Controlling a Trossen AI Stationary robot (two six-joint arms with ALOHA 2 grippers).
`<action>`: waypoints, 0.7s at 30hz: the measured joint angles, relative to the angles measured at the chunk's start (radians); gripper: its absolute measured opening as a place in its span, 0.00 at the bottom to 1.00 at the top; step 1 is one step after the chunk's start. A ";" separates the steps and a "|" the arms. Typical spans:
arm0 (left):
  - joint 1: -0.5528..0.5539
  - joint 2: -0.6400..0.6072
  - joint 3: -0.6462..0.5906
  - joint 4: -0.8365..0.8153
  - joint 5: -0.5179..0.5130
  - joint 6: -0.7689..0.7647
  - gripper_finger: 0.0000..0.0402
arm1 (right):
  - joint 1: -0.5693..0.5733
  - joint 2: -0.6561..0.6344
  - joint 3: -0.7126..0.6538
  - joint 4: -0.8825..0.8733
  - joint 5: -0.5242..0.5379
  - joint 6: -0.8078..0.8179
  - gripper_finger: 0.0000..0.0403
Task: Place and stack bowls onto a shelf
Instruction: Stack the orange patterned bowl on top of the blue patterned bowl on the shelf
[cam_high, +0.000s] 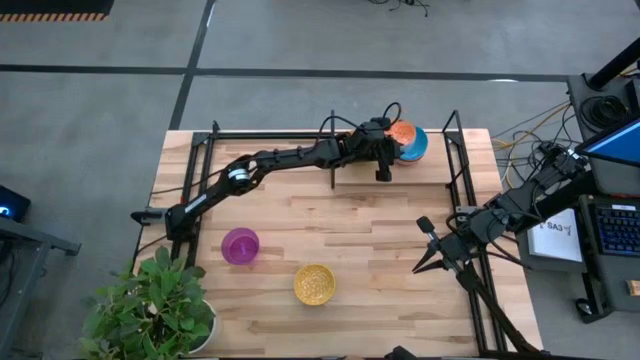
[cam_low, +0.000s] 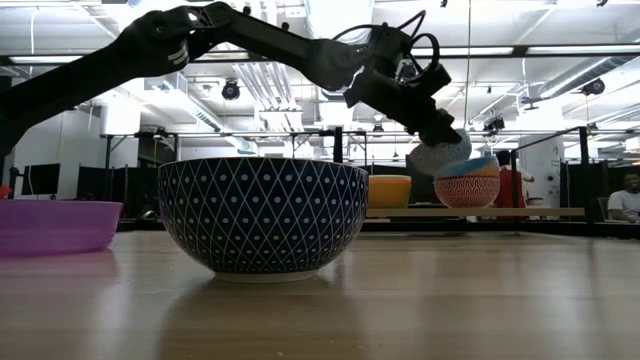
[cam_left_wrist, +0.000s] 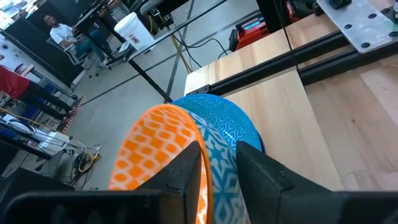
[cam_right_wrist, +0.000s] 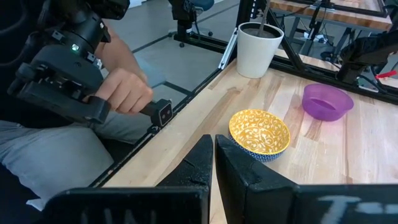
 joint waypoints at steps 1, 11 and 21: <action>0.000 0.000 0.000 0.000 0.005 0.003 0.20 | 0.000 0.000 0.000 0.000 0.000 0.000 0.02; 0.000 0.000 0.000 0.015 0.042 0.010 0.15 | 0.000 0.000 0.000 0.000 0.000 0.000 0.02; 0.001 0.000 -0.002 0.071 0.043 -0.005 0.17 | 0.000 0.000 0.000 0.000 0.001 -0.001 0.02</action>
